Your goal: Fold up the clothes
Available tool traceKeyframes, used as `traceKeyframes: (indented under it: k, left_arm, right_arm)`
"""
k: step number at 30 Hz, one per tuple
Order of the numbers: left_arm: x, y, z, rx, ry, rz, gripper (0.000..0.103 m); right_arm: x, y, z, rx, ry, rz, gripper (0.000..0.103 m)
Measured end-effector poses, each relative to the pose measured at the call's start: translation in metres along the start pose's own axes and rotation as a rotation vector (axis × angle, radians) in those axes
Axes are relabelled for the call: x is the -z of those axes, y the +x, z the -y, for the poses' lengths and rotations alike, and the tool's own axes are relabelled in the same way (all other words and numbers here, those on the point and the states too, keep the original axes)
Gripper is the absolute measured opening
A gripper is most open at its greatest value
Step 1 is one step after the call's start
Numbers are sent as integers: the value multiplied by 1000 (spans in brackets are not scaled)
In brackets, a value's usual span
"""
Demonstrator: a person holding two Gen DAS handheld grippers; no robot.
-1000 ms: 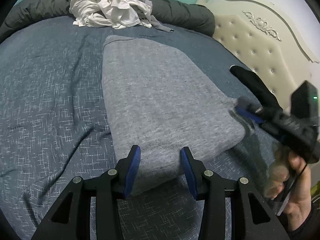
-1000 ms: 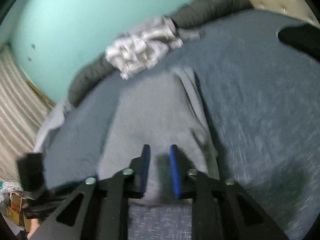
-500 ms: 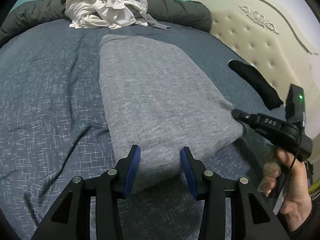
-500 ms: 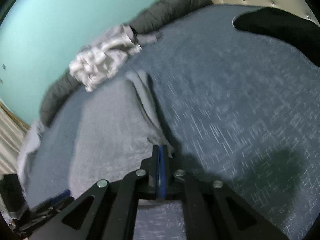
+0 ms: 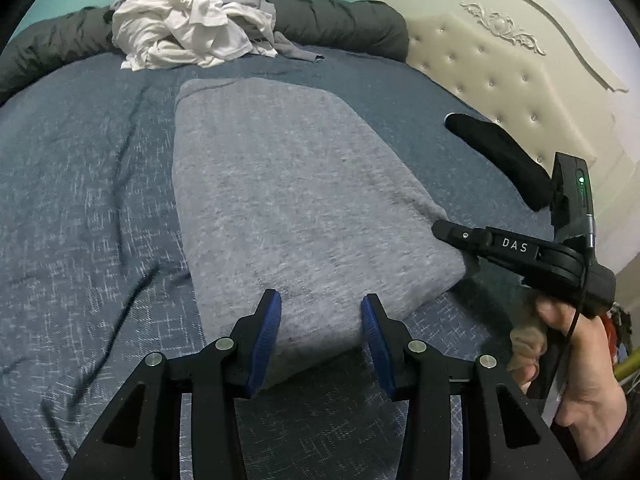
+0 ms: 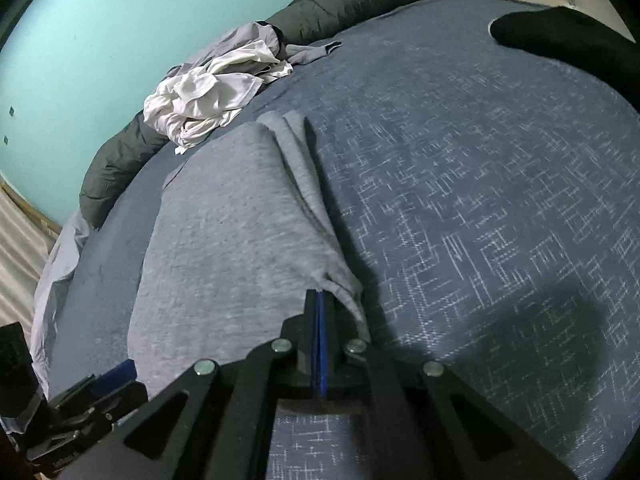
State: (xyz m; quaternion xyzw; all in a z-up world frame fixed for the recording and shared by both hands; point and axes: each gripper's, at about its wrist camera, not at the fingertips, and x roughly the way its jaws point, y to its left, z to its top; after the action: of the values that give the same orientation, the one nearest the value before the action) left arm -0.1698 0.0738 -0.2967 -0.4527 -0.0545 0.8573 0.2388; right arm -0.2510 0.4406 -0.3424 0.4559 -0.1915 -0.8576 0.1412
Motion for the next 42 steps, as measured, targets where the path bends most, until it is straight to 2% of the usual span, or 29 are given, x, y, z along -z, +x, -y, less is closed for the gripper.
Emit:
traceKeyframes:
  k: [5, 10, 13, 17, 22, 26, 28, 32, 36, 39, 42]
  left_arm:
    - [-2, -5, -5, 18, -11, -1, 45]
    - [-6, -16, -16, 4, -50, 16, 45]
    - [-5, -13, -25, 3, -74, 6, 45]
    - [-1, -7, -24, -6, -60, -13, 45]
    - [-1, -8, -22, -13, -53, -20, 45]
    - [4, -11, -27, 9, -81, -24, 45]
    - [1, -12, -25, -1, -80, -27, 46]
    - [3, -18, -25, -8, -88, -33, 46]
    - [5, -22, -37, -7, -116, -34, 46]
    - [2, -30, -58, -30, -169, -9, 46]
    - [0, -38, -81, -29, -243, 10, 46]
  right_arm:
    - [4, -9, 4, -6, 26, 8, 0]
    - [1, -30, -10, -24, -8, 96, 0]
    - [1, -25, -19, -44, -43, 75, 0]
    - [7, -12, -9, 0, -7, 9, 0]
    - [6, -39, -18, 33, -16, 83, 0]
    - [8, -56, -26, -8, -1, 92, 0]
    - [11, -57, -32, -16, -15, 74, 0]
    - [15, -41, -45, 37, -75, 4, 0]
    - [20, -18, -33, 104, -82, -93, 0]
    - [21, -7, -28, 123, -103, -140, 0]
    - [18, -9, -28, 141, -126, -141, 0]
